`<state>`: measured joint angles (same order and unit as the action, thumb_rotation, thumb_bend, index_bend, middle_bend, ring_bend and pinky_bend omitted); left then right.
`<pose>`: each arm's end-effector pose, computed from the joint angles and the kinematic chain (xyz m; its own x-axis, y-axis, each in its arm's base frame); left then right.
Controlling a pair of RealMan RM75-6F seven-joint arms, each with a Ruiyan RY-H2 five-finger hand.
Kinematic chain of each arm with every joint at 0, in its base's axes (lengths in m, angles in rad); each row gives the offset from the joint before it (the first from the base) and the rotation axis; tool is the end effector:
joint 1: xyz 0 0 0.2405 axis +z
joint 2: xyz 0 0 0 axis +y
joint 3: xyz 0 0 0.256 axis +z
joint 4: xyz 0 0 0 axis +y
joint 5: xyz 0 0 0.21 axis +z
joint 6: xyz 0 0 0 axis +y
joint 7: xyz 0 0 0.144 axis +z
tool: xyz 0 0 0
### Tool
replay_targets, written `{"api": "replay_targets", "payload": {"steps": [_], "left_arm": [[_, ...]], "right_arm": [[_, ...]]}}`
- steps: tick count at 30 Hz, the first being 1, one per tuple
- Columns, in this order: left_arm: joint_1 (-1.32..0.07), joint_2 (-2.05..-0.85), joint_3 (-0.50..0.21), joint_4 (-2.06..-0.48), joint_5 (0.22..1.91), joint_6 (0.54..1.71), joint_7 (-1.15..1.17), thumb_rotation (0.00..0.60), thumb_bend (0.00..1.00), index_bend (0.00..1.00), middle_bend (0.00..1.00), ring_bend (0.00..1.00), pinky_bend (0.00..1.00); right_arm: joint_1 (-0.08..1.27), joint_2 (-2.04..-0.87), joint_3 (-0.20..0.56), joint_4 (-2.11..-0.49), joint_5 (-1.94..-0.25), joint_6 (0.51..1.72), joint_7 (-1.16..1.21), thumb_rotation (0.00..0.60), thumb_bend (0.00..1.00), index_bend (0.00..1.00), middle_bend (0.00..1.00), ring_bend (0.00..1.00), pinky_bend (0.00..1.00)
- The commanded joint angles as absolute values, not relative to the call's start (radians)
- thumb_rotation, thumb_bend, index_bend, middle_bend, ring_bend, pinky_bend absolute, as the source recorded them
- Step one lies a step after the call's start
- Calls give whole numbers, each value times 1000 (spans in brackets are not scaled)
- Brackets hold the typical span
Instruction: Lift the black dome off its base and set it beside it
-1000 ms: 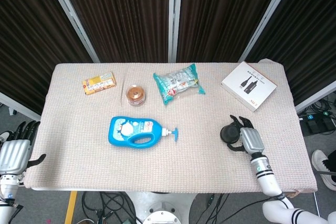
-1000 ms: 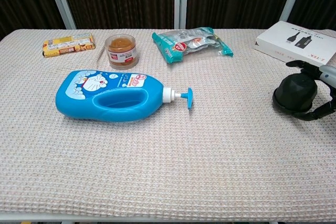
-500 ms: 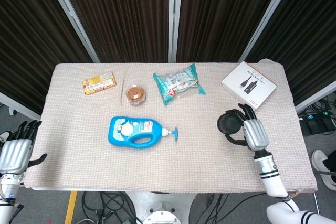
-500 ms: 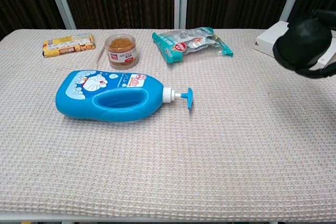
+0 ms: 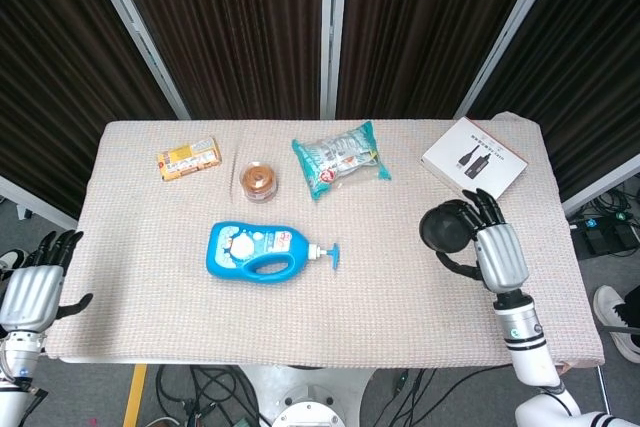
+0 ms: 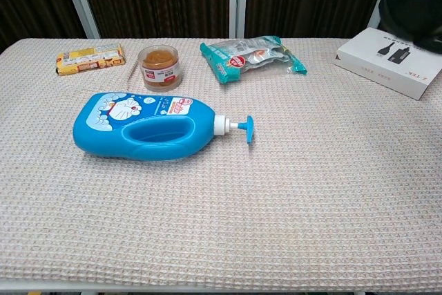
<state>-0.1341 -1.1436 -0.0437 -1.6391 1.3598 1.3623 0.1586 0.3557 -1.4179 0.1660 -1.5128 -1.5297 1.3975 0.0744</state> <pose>-0.3194 0.1926 0.1381 0.4691 0.1287 0.8737 0.8755 0.0620 -0.4792 -0.2226 -0.2731 0.0774 0.1215 0.0413 0.9917 -0.9460 -0.2976 0.1283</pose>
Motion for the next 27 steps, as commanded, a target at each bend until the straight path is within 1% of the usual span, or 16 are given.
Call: {"api": "replay_targets", "payload": {"steps": [1, 3, 5, 8, 9, 10, 11, 13, 16, 17, 19, 21, 22, 25, 27], "left_arm": [[-134, -1140, -45, -1642, 1361, 1365, 154, 600, 178, 64, 50, 0, 217], [-134, -1136, -47, -1644, 1359, 1366, 154, 600, 179, 63, 50, 0, 217], [-135, -1134, -49, -1643, 1352, 1363, 155, 600, 179, 63, 50, 0, 217], [-136, -1137, -51, -1642, 1347, 1360, 155, 600, 179, 63, 50, 0, 217], [-136, -1139, -51, -1641, 1347, 1360, 155, 600, 179, 63, 50, 0, 217], [-136, -1142, -49, -1641, 1348, 1358, 155, 600, 179, 63, 50, 0, 217], [-137, -1144, -48, -1640, 1349, 1357, 156, 600, 179, 63, 50, 0, 217], [-138, -1147, -45, -1639, 1353, 1355, 158, 600, 179, 64, 50, 0, 217], [-138, -1146, -45, -1639, 1355, 1357, 157, 600, 178, 63, 50, 0, 217], [-138, -1144, -45, -1639, 1355, 1357, 157, 600, 179, 64, 50, 0, 217], [-137, -1139, -46, -1642, 1355, 1359, 156, 600, 179, 64, 50, 0, 217], [-137, -1137, -46, -1643, 1355, 1360, 155, 600, 178, 64, 50, 0, 217], [-136, -1137, -46, -1643, 1354, 1360, 154, 600, 179, 64, 50, 0, 217], [-135, -1140, -44, -1642, 1352, 1358, 154, 600, 179, 64, 50, 0, 217], [-134, -1142, -42, -1641, 1351, 1356, 154, 600, 179, 64, 50, 0, 217]], "right_arm": [[398, -1541, 92, -1262, -1339, 1066, 59, 600, 222, 323, 453, 123, 107], [411, -1544, 92, -1254, -1357, 1061, 68, 600, 226, 323, 453, 122, 109], [416, -1514, 110, -1317, -1405, 1124, 80, 600, 225, 323, 452, 122, 109], [405, -1422, 161, -1517, -1524, 1301, 115, 600, 225, 323, 453, 123, 110], [397, -1398, 167, -1565, -1554, 1343, 114, 600, 224, 323, 454, 123, 110], [383, -1362, 179, -1638, -1617, 1424, 112, 600, 222, 323, 454, 123, 110], [372, -1341, 181, -1677, -1654, 1469, 106, 600, 220, 323, 454, 123, 110], [344, -1307, 179, -1729, -1713, 1548, 84, 600, 215, 323, 454, 123, 110], [317, -1312, 175, -1709, -1716, 1593, 63, 600, 212, 323, 454, 123, 110], [315, -1325, 174, -1683, -1699, 1588, 61, 600, 212, 324, 455, 123, 110], [319, -1360, 162, -1607, -1630, 1527, 59, 600, 212, 327, 455, 123, 110], [333, -1393, 144, -1537, -1553, 1429, 71, 600, 212, 327, 455, 123, 110], [347, -1413, 133, -1495, -1494, 1345, 93, 600, 214, 327, 455, 123, 110], [380, -1463, 117, -1385, -1384, 1174, 117, 600, 218, 327, 454, 123, 110], [392, -1491, 110, -1327, -1358, 1126, 108, 600, 220, 327, 454, 123, 110]]}}
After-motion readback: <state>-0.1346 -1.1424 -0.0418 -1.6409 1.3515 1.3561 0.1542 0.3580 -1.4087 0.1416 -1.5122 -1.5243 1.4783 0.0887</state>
